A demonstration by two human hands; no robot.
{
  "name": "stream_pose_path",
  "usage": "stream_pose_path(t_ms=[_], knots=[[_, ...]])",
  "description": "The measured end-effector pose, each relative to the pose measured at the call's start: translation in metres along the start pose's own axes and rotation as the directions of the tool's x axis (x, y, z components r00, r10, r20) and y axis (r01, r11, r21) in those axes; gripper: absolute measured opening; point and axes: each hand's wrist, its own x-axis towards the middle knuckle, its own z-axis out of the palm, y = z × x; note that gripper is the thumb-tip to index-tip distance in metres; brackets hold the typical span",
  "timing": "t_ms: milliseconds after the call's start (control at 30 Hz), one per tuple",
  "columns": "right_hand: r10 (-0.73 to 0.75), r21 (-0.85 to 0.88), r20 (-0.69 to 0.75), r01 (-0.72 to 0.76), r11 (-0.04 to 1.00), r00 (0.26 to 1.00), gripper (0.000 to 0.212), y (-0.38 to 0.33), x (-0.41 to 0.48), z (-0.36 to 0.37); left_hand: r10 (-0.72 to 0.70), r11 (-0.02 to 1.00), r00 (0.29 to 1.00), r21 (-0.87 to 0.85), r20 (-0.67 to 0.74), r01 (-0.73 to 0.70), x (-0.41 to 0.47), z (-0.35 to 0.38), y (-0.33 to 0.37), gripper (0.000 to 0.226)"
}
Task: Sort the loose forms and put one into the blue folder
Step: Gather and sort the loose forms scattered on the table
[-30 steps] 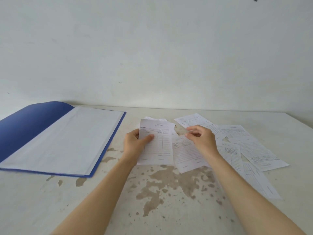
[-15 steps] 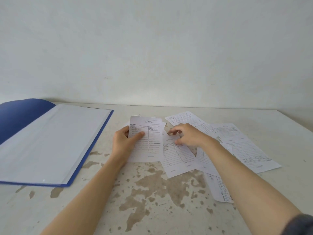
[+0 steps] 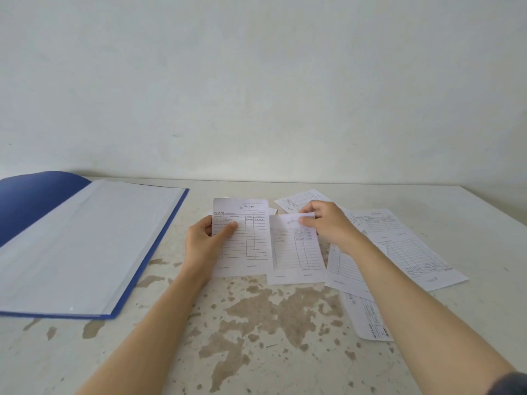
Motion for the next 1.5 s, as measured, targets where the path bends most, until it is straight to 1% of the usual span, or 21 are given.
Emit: stream_pose_path(t_ms=[67,133,200,333,500,567,667,767,900,933,967,1000,1033,1100,1167,1233,1300,1433,1500], knots=[[0.024,0.103,-0.111,-0.012,0.995,0.994,0.003,0.002,-0.004,-0.006,0.004,1.000,1.000,-0.013,-0.018,-0.004,-0.001,0.000,0.000,0.024],[0.038,0.210,-0.155,-0.005,0.978,0.987,0.007,0.001,-0.008,-0.010,-0.004,0.999,1.000,-0.039,-0.025,0.003,-0.004,-0.001,0.001,0.024],[0.048,0.273,-0.145,-0.006,0.962,0.988,0.012,-0.001,-0.014,-0.012,-0.019,0.997,1.000,-0.079,-0.004,0.019,-0.008,-0.002,0.002,0.022],[0.045,0.343,-0.094,-0.011,0.939,0.995,0.016,-0.011,-0.023,-0.004,-0.036,0.991,0.999,-0.127,0.025,0.039,-0.019,-0.004,0.001,0.019],[-0.029,0.348,-0.061,0.049,0.936,0.998,0.013,-0.033,-0.028,0.009,-0.080,0.979,0.995,-0.183,0.052,0.089,-0.024,-0.008,0.004,0.029],[-0.062,0.330,-0.064,0.080,0.941,0.996,0.013,-0.044,-0.029,0.012,-0.092,0.979,0.993,-0.176,0.073,0.104,-0.025,-0.008,0.005,0.031],[-0.104,0.296,-0.062,0.118,0.948,0.993,0.019,-0.058,-0.028,0.016,-0.099,0.979,0.992,-0.172,0.082,0.112,-0.025,-0.008,0.004,0.031],[-0.104,0.315,-0.053,0.115,0.942,0.993,0.022,-0.066,-0.025,0.019,-0.103,0.971,0.992,-0.208,0.078,0.117,-0.024,-0.009,0.004,0.033],[-0.110,0.349,-0.008,0.106,0.931,0.994,0.013,-0.072,-0.024,0.026,-0.107,0.964,0.993,-0.239,0.044,0.115,-0.024,-0.006,0.005,0.032],[-0.092,0.357,-0.004,0.087,0.930,0.996,0.021,-0.071,-0.026,0.029,-0.110,0.965,0.994,-0.238,0.022,0.112,-0.024,-0.006,0.005,0.031],[-0.061,0.366,-0.017,0.063,0.929,0.998,0.034,-0.070,-0.028,0.032,-0.113,0.965,0.994,-0.239,0.000,0.109,-0.024,-0.005,0.005,0.029],[-0.024,0.376,-0.047,0.040,0.926,0.999,0.045,-0.067,-0.031,0.036,-0.115,0.963,0.993,-0.246,-0.016,0.107,-0.025,-0.005,0.005,0.028],[0.009,0.398,-0.080,0.023,0.917,0.997,0.051,-0.064,-0.034,0.040,-0.114,0.962,0.993,-0.252,-0.027,0.103,-0.025,-0.004,0.005,0.027],[0.051,0.445,-0.110,0.003,0.895,0.993,0.054,-0.057,-0.041,0.049,-0.105,0.967,0.994,-0.236,-0.042,0.093,-0.027,-0.004,0.006,0.033],[0.051,0.496,-0.109,0.010,0.868,0.993,0.052,-0.053,-0.046,0.058,-0.091,0.974,0.994,-0.214,-0.057,0.077,-0.029,-0.004,0.007,0.041],[0.040,0.529,-0.117,0.028,0.848,0.992,0.050,-0.051,-0.047,0.063,-0.078,0.978,0.996,-0.200,-0.048,0.067,-0.030,-0.006,0.008,0.045],[0.031,0.534,-0.118,0.037,0.845,0.993,0.049,-0.051,-0.047,0.066,-0.073,0.977,0.997,-0.199,-0.013,0.069,-0.030,-0.008,0.008,0.040],[0.019,0.507,-0.117,0.043,0.861,0.993,0.047,-0.050,-0.045,0.060,-0.074,0.981,0.995,-0.177,0.068,0.085,-0.031,-0.007,0.009,0.023],[0.020,0.503,-0.115,0.041,0.863,0.993,0.047,-0.048,-0.047,0.053,-0.075,0.984,0.993,-0.156,0.087,0.088,-0.032,-0.002,0.010,0.020]])
